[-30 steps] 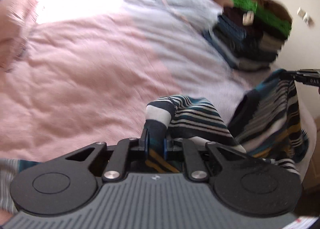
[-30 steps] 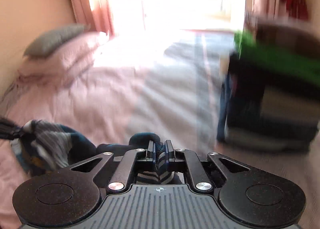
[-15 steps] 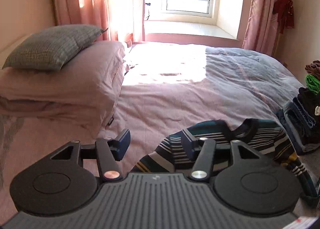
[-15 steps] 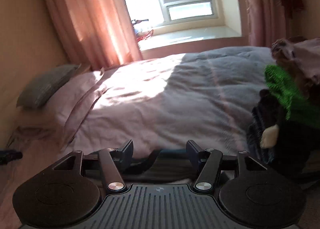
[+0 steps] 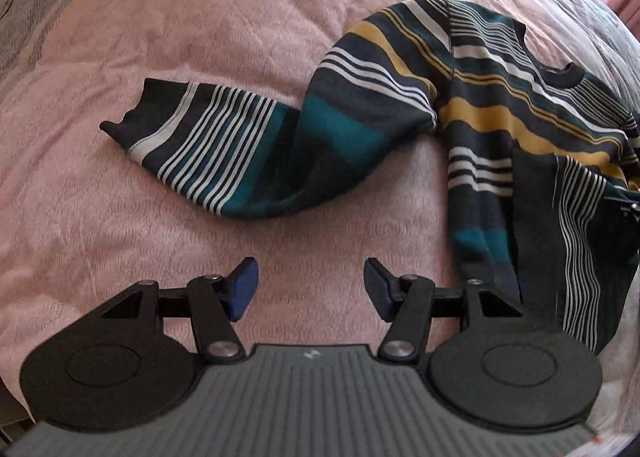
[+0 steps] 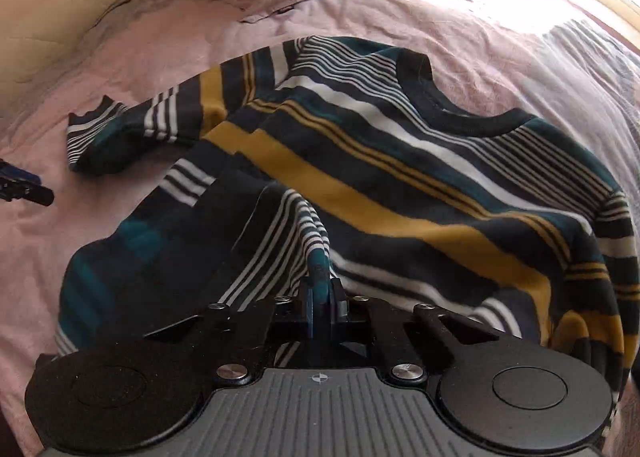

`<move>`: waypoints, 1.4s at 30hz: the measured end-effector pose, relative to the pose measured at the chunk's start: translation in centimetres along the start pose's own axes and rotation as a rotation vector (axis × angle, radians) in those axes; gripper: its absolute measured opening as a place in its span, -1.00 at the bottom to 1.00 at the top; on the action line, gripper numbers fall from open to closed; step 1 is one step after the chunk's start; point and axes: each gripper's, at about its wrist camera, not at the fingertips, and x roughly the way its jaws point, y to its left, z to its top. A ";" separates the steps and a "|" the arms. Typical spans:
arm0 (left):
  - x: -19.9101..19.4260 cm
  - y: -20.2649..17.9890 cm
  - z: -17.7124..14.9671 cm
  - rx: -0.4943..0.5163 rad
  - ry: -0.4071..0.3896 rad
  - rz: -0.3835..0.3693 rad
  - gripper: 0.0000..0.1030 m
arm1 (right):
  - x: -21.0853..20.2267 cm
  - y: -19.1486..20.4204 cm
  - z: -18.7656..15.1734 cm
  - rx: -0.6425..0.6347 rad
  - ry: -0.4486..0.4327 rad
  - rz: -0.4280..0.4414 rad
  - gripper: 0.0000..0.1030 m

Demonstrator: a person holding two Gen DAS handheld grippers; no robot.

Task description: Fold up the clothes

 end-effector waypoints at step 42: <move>-16.6 0.5 -16.4 0.190 -0.138 -0.360 -0.95 | -16.1 3.0 -28.9 0.904 -0.042 0.121 -0.97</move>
